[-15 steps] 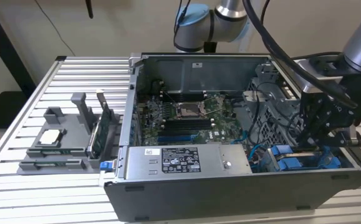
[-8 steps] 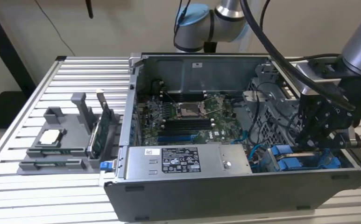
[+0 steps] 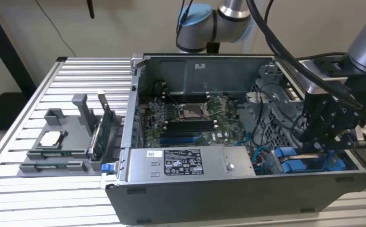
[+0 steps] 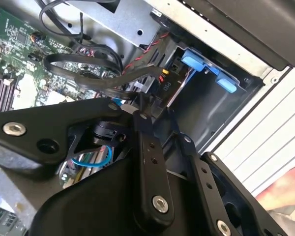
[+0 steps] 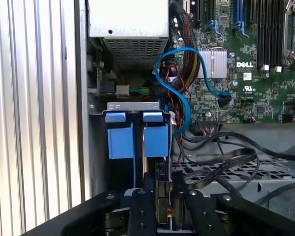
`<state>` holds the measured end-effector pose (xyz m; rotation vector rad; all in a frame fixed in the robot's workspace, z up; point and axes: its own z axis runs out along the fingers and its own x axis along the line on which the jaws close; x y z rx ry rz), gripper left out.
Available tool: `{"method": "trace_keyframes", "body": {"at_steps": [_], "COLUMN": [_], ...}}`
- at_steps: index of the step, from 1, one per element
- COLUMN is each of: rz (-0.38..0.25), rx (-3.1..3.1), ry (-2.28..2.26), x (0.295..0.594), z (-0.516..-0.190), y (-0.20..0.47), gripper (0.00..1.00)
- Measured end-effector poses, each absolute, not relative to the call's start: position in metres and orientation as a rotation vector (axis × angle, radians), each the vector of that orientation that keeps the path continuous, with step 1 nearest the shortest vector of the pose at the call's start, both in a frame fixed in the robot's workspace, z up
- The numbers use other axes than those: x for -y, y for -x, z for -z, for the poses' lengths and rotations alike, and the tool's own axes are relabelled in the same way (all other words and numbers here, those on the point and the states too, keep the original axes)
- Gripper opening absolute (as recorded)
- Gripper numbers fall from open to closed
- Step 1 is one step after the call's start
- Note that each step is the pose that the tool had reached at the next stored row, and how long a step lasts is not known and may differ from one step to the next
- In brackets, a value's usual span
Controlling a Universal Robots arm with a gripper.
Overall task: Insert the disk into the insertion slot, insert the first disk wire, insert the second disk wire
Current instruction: 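Insert the second disk wire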
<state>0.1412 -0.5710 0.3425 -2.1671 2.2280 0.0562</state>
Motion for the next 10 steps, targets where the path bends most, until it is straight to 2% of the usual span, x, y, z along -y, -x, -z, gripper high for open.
{"method": "trace_keyframes", "body": {"at_steps": [10], "rz": [-0.056], "rx": [-2.228], "ry": [2.167], "x": [0.571], "z": [-0.353], "y": [-0.141], "gripper": [0.3]}}
